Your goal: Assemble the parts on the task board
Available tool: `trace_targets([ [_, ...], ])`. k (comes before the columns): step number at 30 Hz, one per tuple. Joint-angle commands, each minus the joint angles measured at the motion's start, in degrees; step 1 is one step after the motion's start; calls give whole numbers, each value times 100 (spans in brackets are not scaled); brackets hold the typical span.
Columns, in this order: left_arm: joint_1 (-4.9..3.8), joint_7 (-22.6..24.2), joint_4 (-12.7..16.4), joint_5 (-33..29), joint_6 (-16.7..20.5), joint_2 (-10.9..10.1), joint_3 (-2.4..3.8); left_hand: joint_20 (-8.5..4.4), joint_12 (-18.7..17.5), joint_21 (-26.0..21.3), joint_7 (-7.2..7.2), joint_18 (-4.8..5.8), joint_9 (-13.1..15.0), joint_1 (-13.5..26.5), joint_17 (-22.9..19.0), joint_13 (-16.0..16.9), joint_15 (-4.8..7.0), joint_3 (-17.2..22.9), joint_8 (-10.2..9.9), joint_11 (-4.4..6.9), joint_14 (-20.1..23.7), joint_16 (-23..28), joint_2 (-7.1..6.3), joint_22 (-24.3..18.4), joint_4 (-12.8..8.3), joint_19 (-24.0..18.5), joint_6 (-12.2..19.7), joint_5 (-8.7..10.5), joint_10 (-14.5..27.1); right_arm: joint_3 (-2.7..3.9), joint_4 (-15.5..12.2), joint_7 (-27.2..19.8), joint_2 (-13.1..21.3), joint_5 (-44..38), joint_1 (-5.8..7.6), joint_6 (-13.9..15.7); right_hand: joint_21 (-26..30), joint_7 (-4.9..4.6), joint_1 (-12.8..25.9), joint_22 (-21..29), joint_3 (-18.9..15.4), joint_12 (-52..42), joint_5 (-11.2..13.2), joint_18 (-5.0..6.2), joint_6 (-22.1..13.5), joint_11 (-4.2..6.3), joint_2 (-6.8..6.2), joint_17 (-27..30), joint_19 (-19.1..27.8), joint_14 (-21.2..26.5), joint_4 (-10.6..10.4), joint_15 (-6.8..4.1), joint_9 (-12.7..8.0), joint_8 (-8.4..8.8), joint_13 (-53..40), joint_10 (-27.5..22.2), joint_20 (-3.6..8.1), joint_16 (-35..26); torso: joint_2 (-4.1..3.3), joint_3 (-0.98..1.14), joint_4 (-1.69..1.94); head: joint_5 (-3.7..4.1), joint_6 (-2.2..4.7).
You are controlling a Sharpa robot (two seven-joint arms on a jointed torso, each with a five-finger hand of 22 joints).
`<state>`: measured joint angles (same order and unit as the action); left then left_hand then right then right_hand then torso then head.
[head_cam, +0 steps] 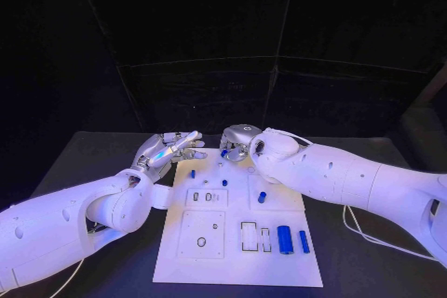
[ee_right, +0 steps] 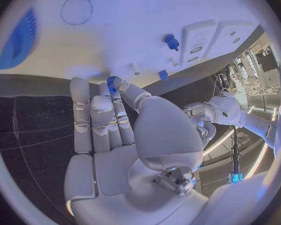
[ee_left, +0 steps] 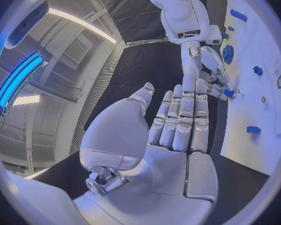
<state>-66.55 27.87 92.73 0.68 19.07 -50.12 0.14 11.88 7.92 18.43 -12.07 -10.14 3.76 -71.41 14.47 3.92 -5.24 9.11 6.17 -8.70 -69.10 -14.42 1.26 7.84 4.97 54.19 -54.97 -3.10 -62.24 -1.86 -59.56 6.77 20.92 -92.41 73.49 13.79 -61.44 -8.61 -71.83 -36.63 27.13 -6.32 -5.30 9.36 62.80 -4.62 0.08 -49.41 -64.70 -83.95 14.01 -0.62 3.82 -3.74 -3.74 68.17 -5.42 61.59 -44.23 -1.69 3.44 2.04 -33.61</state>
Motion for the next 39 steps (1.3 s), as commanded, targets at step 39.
trace_targets([
  [39, -16, -8, 16, 42, -157, -71, 4, 20, -45, -40, -46, -37, -4, -49, 24, -6, -20, -8, -34, -16, -5, 41, 32, -13, -46, 18, -9, -29, 9, 219, -1943, 762, 2369, 1424, 7, -321, -1556, -44, -480, -2282, -2850, -5488, -864, -335, -1427, 89, -763, -2330, -952, -303, -2435, -9, 20, -388, -4700, 513, 0, 1974, -23, 30, -51, 74, 92],
])
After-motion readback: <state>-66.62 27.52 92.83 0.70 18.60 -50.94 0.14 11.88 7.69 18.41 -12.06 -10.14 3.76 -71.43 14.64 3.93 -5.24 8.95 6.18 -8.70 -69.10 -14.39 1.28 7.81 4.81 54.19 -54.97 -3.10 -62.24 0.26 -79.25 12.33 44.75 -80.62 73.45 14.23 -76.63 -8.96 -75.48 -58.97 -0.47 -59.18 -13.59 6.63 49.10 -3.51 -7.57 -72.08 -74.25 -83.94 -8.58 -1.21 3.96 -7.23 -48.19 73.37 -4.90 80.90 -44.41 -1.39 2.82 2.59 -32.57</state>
